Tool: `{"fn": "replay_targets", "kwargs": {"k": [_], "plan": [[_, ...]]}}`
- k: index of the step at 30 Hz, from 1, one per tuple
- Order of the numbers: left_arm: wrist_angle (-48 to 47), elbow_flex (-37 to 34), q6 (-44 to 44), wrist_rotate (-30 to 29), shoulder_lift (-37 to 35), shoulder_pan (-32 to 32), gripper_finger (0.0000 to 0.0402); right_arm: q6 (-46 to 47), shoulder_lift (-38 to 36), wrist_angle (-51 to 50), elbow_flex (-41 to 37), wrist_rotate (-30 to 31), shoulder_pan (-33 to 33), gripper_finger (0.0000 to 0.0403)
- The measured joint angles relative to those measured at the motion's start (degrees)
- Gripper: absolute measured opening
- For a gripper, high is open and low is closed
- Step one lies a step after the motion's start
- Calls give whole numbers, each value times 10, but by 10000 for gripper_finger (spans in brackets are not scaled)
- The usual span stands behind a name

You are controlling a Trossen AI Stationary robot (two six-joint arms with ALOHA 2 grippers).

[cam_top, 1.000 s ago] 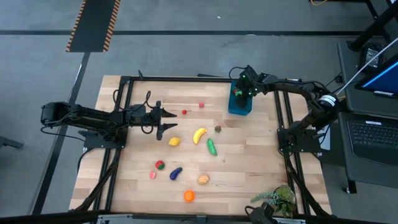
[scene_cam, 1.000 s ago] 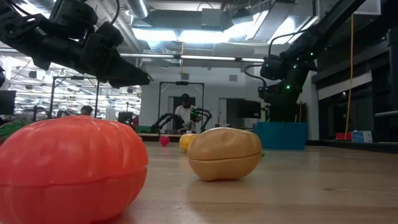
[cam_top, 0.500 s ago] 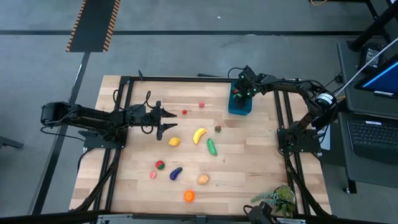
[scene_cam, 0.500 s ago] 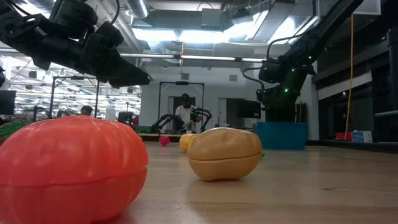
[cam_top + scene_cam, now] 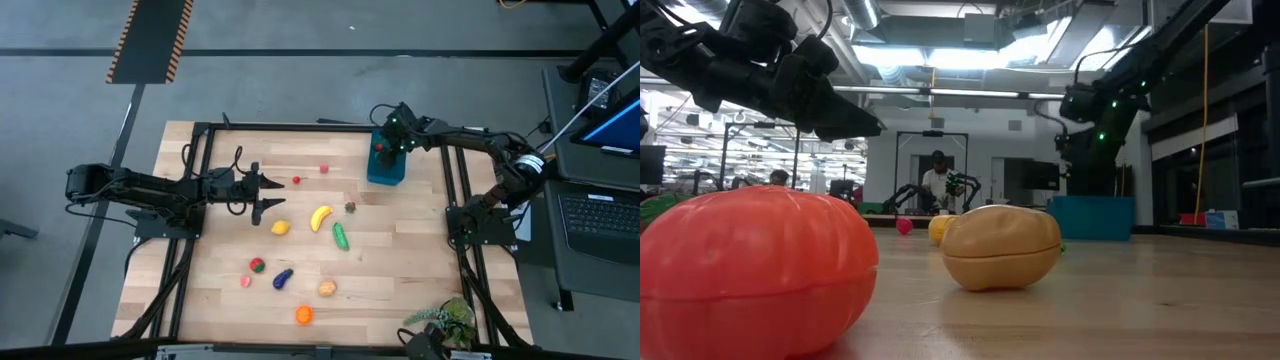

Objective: Pick and placing Produce into tupperware
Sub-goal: Put the red cherry into the blue bin

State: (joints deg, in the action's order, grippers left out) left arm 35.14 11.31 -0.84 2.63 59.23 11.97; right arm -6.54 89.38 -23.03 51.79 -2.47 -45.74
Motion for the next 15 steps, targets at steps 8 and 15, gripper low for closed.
{"fn": "replay_targets", "kwargs": {"k": [8,15], "plan": [[0,0,-1,0,0,0,196,32,-149,-3,-19,1,16,272],[0,0,-1,0,0,0,196,88,-336,71,-142,-2,100,273]]}}
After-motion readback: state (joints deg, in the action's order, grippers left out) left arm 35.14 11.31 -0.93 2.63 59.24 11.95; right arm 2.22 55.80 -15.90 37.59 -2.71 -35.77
